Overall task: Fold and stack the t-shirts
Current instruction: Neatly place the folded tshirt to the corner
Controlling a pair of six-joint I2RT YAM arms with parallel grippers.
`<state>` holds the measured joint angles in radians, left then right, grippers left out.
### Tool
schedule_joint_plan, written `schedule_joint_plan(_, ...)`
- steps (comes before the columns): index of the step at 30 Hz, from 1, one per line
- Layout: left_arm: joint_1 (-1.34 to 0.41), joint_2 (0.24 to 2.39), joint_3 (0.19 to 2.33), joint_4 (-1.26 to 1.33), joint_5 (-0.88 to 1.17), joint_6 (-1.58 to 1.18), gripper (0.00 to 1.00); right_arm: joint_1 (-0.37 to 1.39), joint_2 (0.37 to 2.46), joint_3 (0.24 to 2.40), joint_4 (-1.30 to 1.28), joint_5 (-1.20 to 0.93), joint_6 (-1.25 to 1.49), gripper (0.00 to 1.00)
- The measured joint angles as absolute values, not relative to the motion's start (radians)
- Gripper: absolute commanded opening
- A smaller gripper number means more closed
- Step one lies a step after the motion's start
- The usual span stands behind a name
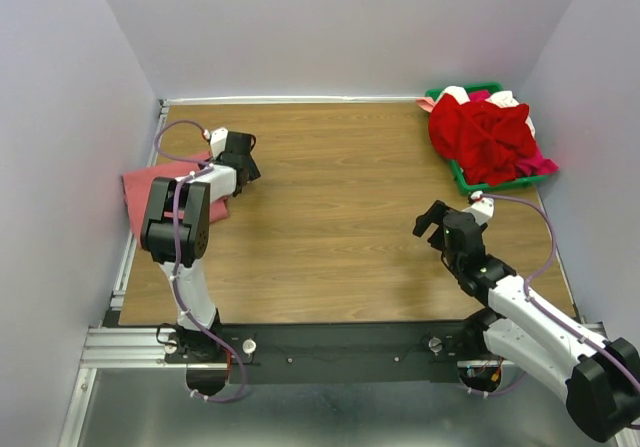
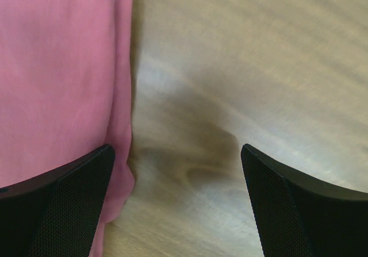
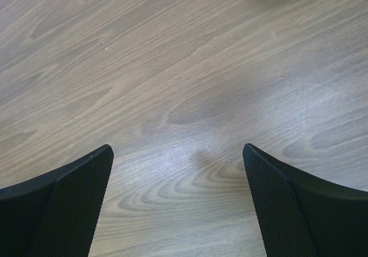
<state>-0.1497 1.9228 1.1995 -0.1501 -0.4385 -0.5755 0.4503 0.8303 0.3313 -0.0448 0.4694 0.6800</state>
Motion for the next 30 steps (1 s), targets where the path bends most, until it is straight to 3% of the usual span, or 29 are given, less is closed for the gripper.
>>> schedule_joint_plan(14,-0.143,1.769,1.010,-0.198,-0.430,-0.788,0.98,0.450,0.843,0.331,-0.044,0.463,0.680,1.00)
schedule_joint_plan(30,-0.202,1.647,0.973,-0.362,-0.487,-0.839,0.98,0.450,0.860,0.331,-0.044,0.463,0.680,1.00)
